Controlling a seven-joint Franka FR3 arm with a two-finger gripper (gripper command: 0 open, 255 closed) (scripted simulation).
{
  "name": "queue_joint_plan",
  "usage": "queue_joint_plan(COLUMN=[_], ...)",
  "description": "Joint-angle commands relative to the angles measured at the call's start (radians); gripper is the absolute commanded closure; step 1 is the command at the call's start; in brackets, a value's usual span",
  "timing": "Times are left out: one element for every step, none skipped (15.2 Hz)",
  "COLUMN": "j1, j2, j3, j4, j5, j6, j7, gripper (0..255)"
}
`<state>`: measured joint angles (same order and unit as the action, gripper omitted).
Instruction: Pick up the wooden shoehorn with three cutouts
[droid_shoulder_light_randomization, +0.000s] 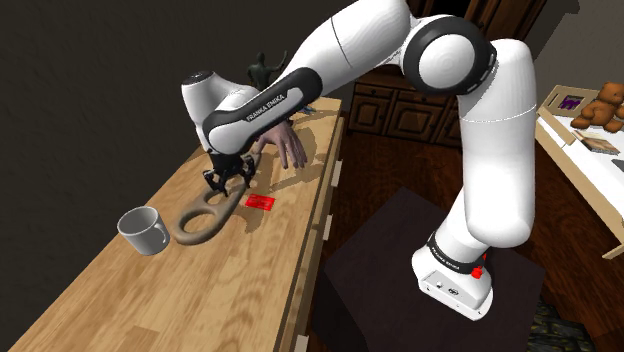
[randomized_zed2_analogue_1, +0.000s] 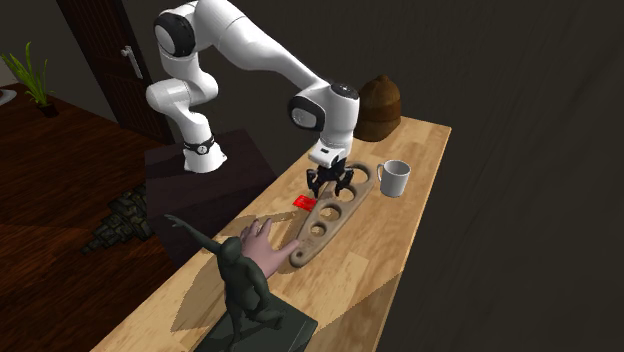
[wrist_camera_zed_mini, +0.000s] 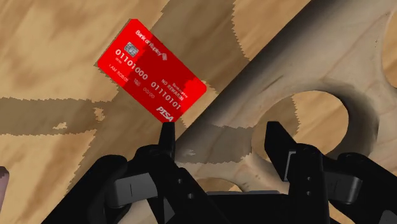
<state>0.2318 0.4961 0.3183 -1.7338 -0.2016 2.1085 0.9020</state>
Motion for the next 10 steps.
queue_joint_plan(j1=[-0.002, -0.003, -0.004, -0.005, -0.005, -0.006, -0.007, -0.007, -0.007, -0.007], j2=[-0.015, -0.022, -0.029, -0.035, -0.041, -0.048, -0.054, -0.059, -0.061, -0.06], j3=[0.003, 0.005, 0.006, 0.007, 0.009, 0.01, 0.011, 0.012, 0.013, 0.012], j4=[0.006, 0.01, 0.014, 0.018, 0.023, 0.028, 0.033, 0.038, 0.039, 0.039], j5=[0.006, 0.008, 0.011, 0.014, 0.016, 0.019, 0.022, 0.024, 0.024, 0.024], j6=[-0.019, -0.029, -0.04, -0.05, -0.061, -0.071, -0.082, -0.093, -0.095, -0.095], j7=[-0.004, -0.006, -0.008, -0.009, -0.011, -0.013, -0.015, -0.016, -0.017, -0.017], gripper=[255, 255, 255, 255, 255, 255, 255, 255, 255, 255])
